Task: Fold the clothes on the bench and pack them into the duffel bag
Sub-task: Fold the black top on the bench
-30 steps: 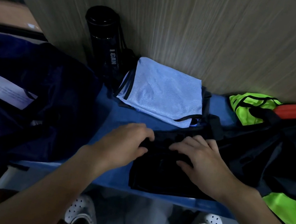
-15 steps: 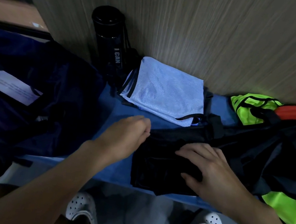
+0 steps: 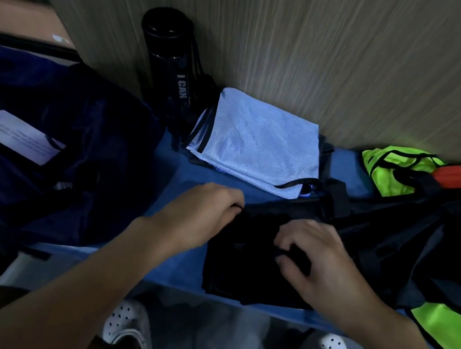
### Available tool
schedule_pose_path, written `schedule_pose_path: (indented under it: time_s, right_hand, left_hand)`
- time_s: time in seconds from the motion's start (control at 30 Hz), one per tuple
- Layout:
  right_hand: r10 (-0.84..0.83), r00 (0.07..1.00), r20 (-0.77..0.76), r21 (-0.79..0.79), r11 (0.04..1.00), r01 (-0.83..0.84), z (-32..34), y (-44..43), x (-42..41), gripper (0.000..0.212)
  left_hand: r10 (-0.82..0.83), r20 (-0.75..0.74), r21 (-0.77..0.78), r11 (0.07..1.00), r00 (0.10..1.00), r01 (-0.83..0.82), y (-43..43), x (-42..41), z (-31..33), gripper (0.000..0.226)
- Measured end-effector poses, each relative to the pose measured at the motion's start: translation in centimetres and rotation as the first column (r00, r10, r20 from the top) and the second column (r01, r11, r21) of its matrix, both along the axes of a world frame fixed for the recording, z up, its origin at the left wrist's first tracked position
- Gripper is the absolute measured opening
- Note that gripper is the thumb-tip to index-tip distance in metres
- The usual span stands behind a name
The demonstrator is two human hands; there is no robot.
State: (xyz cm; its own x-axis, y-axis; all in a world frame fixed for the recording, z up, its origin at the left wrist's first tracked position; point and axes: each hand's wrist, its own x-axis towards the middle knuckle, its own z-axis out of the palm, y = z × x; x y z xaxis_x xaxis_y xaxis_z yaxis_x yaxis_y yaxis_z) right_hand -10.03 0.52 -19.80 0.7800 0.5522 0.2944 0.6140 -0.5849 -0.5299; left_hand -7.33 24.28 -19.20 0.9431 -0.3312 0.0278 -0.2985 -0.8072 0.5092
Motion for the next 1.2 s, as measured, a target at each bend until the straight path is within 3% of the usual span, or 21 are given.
schedule_pose_path:
  time_s: [0.17, 0.33, 0.47, 0.67, 0.8, 1.0, 1.07, 1.2]
  right_hand:
    - [-0.16, 0.981, -0.106, 0.279, 0.942, 0.184, 0.6, -0.2, 0.7, 0.017]
    - [-0.143, 0.958, -0.249, 0.407, 0.882, 0.237, 1.5, -0.3, 1.0, 0.009]
    - [-0.161, 0.952, -0.262, 0.419, 0.87, 0.262, 1.8, -0.4, 1.1, 0.011]
    - [-0.225, 0.96, -0.167, 0.36, 0.893, 0.272, 2.1, 0.5, 2.2, 0.016]
    - [-0.248, 0.965, -0.08, 0.342, 0.903, 0.261, 2.3, 1.6, 3.0, 0.013]
    - [-0.191, 0.982, -0.008, 0.313, 0.932, 0.184, 2.3, 2.6, 3.5, 0.01]
    - [-0.177, 0.983, 0.044, 0.301, 0.941, 0.156, 2.0, 2.7, 3.6, 0.009]
    - [-0.207, 0.978, -0.007, 0.341, 0.919, 0.197, 1.9, 2.5, 3.9, 0.02]
  left_hand:
    - [0.204, -0.074, -0.306, 0.927, 0.976, -0.217, -0.8, 0.0, 1.1, 0.029]
    - [0.267, -0.297, -0.538, 0.747, 0.917, -0.392, -1.5, 0.4, 1.4, 0.035]
    - [0.203, -0.352, -0.602, 0.698, 0.914, -0.387, -1.5, 0.2, 1.7, 0.017]
    - [0.057, -0.331, -0.653, 0.706, 0.942, -0.272, -2.3, -0.4, 2.6, 0.026]
    - [0.069, -0.315, -0.672, 0.688, 0.946, -0.274, -2.8, -0.4, 2.5, 0.015]
    - [0.275, -0.275, -0.655, 0.647, 0.921, -0.389, -2.9, 0.0, 2.2, 0.02]
    - [0.242, -0.29, -0.652, 0.658, 0.926, -0.377, -3.0, 0.0, 2.4, 0.02]
    - [0.111, -0.323, -0.687, 0.656, 0.94, -0.313, -3.5, -0.2, 2.8, 0.019]
